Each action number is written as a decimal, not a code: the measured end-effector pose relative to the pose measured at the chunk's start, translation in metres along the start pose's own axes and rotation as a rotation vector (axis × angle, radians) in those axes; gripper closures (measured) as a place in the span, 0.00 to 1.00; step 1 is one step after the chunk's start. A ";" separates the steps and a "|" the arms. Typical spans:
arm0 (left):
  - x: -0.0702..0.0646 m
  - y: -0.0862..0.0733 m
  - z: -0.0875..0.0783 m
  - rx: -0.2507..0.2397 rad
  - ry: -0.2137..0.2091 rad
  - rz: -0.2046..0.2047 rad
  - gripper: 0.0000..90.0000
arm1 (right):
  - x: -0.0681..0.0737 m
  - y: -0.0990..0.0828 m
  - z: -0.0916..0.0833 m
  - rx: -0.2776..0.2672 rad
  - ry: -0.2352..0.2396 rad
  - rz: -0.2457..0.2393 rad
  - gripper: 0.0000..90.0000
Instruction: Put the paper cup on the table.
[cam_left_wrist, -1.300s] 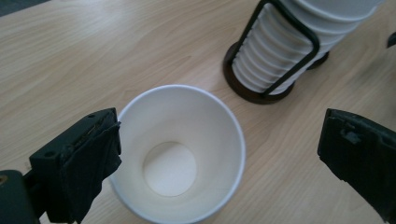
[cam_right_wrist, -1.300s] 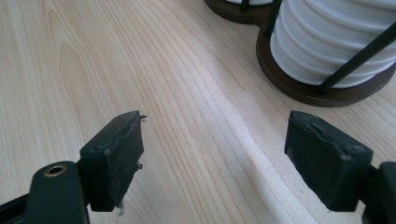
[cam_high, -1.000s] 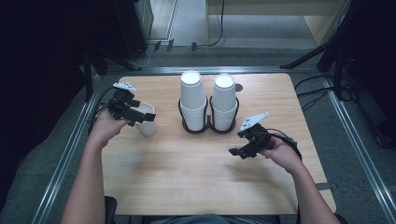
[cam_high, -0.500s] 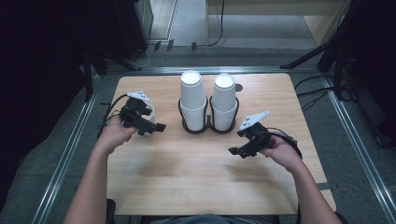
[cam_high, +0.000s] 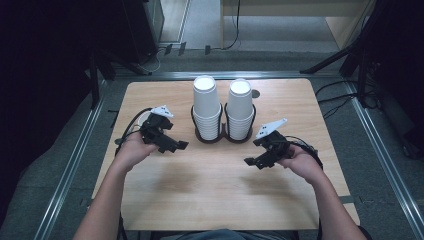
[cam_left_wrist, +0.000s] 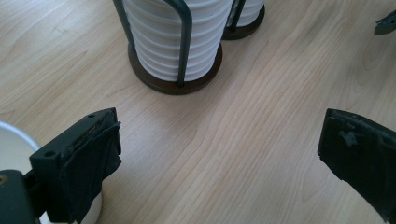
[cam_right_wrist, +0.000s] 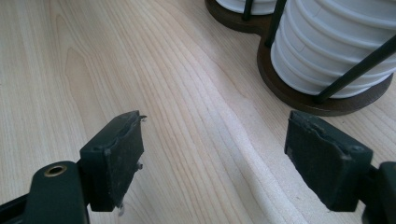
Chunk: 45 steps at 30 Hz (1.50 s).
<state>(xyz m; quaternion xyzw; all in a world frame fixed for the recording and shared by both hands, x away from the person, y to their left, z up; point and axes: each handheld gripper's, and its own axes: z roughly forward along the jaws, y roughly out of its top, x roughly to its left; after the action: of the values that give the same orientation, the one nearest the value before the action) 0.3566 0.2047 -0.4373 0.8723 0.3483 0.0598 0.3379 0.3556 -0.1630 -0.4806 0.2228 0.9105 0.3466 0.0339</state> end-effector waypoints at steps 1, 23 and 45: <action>-0.002 0.001 0.002 -0.002 -0.004 0.005 0.00 | 0.000 0.000 0.000 0.000 0.000 -0.001 0.22; -0.040 0.013 0.052 0.017 -0.051 0.082 0.00 | 0.005 -0.002 0.003 -0.018 0.019 0.013 0.22; -0.070 0.028 0.073 -0.010 -0.104 0.094 0.00 | 0.014 -0.005 0.012 0.036 -0.002 -0.030 0.22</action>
<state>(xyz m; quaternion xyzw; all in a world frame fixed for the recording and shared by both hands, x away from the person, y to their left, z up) 0.3443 0.1047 -0.4661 0.8880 0.2887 0.0319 0.3566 0.3437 -0.1530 -0.4913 0.2100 0.9198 0.3295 0.0360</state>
